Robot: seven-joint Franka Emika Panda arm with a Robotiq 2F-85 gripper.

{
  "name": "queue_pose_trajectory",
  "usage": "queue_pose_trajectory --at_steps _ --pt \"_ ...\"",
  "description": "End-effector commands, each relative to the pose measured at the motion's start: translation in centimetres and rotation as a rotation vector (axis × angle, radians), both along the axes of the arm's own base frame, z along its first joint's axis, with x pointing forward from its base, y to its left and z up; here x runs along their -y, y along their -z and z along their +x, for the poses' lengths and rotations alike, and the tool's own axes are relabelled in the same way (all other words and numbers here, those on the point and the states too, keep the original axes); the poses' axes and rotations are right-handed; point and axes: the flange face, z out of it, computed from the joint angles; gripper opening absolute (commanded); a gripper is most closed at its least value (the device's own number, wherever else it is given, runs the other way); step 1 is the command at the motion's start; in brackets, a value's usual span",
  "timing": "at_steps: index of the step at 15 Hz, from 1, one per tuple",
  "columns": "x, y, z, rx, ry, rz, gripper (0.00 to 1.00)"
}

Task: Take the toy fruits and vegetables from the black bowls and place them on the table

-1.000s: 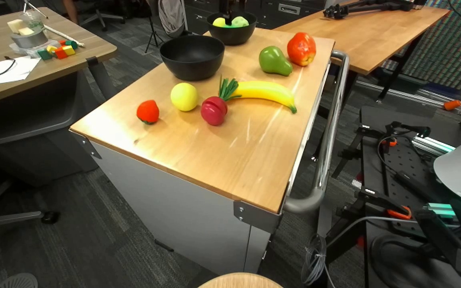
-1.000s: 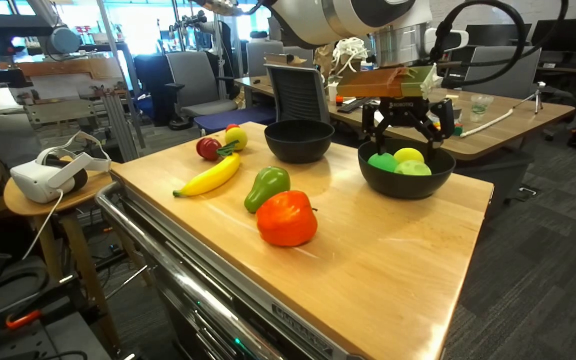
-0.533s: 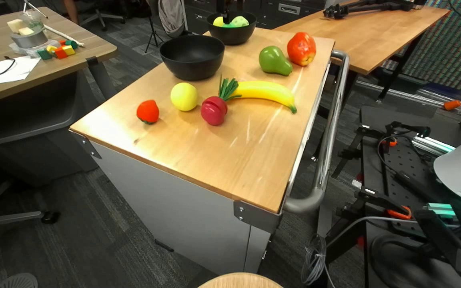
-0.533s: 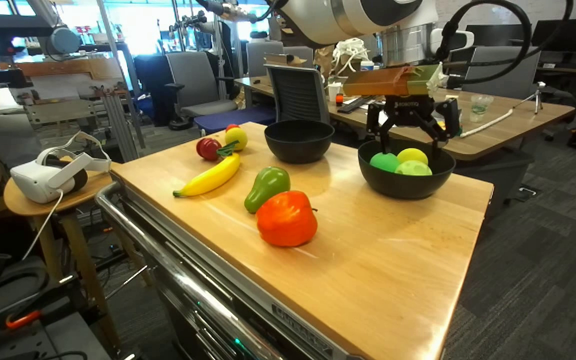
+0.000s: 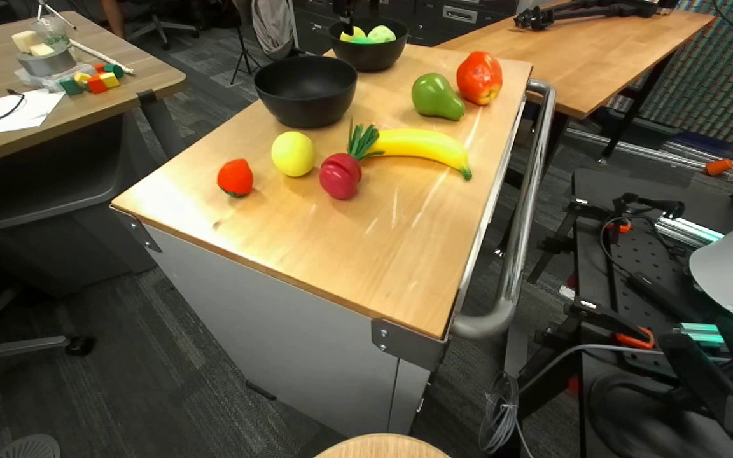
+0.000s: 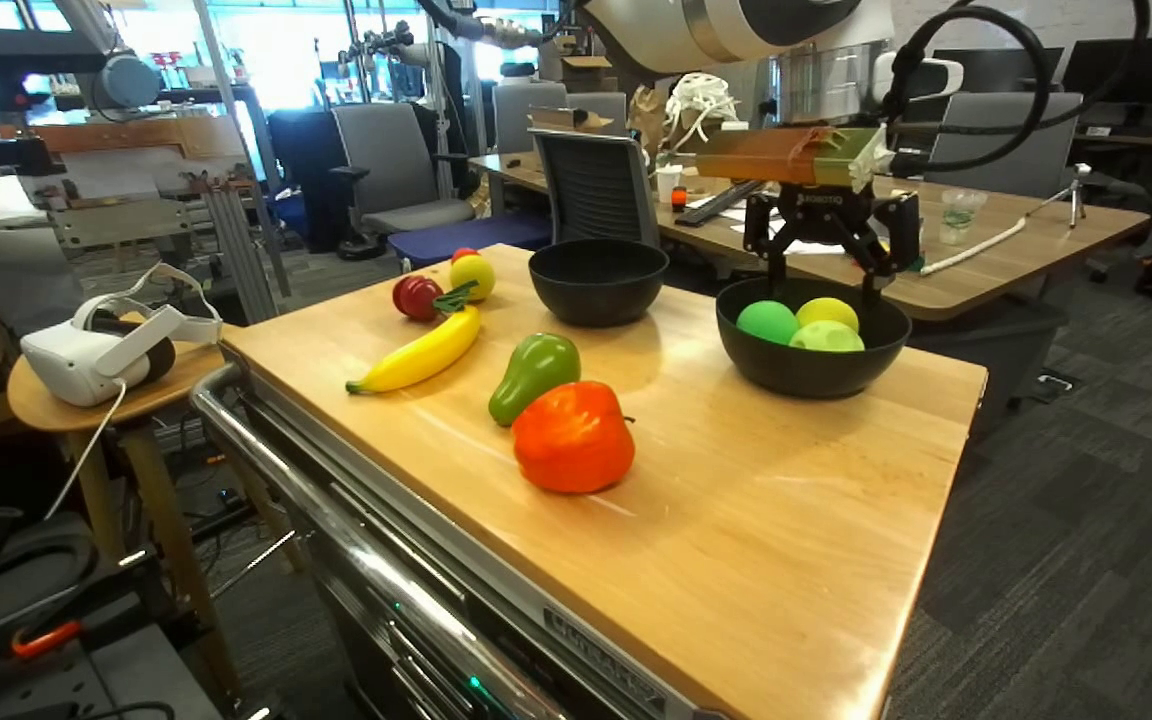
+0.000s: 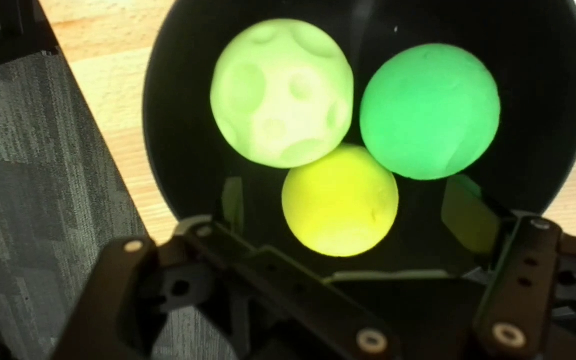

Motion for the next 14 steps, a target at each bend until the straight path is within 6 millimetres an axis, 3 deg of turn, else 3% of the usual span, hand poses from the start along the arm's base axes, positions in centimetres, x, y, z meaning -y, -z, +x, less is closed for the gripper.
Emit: queue_pose_trajectory --at_steps 1,6,7,8,12,14 --pt "0.5 -0.2 1.4 0.017 0.043 0.024 1.0" --pt "0.7 2.0 2.0 -0.005 0.098 0.043 1.0" --pt "0.8 2.4 2.1 -0.009 0.106 0.042 0.94" --pt "0.9 2.7 2.2 -0.012 0.115 0.04 0.74" --pt "1.6 3.1 2.0 -0.009 0.152 0.032 0.42" --pt "2.0 2.4 1.8 0.007 0.172 0.022 0.34"
